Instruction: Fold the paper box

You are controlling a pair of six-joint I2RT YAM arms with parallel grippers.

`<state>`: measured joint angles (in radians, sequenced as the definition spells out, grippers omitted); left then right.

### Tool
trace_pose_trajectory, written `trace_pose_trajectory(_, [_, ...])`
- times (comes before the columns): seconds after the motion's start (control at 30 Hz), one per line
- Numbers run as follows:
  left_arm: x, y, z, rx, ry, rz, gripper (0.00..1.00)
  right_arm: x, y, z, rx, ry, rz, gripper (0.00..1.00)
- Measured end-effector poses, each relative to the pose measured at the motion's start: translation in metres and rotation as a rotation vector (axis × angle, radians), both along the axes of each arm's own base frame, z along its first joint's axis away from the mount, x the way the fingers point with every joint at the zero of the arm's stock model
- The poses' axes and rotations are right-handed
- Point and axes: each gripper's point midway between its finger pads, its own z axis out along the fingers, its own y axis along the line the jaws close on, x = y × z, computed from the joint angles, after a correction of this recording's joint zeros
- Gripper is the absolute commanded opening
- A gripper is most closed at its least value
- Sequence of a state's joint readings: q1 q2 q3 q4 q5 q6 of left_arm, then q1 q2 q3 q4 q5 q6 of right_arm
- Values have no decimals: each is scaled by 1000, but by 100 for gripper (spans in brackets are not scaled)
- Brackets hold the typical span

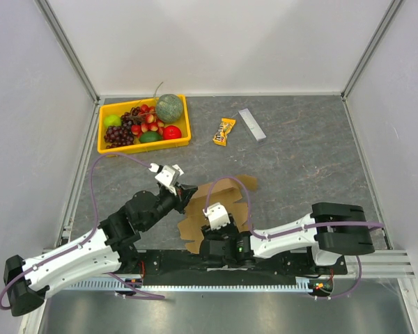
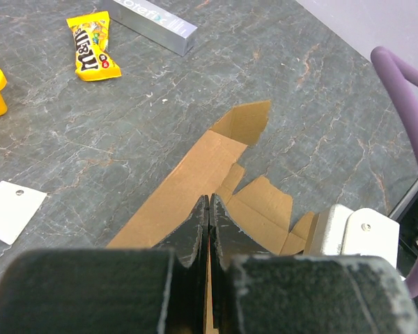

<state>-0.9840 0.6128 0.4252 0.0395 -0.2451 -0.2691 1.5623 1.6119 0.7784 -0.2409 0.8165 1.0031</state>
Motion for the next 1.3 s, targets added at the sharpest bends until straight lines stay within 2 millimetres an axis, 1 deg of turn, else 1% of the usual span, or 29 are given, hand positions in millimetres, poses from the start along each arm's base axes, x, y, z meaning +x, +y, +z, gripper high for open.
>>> trace_pose_trajectory(0.17, [1, 2, 0, -1, -2, 11, 2, 1, 2, -5, 2, 1, -7, 65])
trace_pose_trajectory(0.33, [1, 3, -3, 5, 0, 16, 2, 4, 4, -14, 28, 13, -25, 64])
trace_pose_trajectory(0.73, [3, 1, -10, 28, 15, 18, 2, 28, 9, -14, 108, -4, -71, 63])
trace_pose_trajectory(0.9, [5, 3, -13, 39, 18, 33, 4, 38, 10, -13, 124, -16, -76, 63])
trace_pose_trajectory(1.03, [8, 4, -16, 52, 19, 50, 10, 36, 9, -11, 112, -5, -42, 63])
trace_pose_trajectory(1.1, [11, 4, -19, 70, 21, 57, 10, 33, 7, -7, 104, 4, -17, 63])
trace_pose_trajectory(1.17, [17, 3, -22, 104, 27, 70, 10, 31, 6, 3, 108, 10, 13, 62])
trace_pose_trajectory(1.2, [22, 1, -19, 116, 26, 77, 10, 31, 7, 10, 117, 9, 26, 61])
trace_pose_trajectory(1.3, [38, -5, -14, 154, 21, 101, 6, 32, 5, 41, 164, -7, 57, 59])
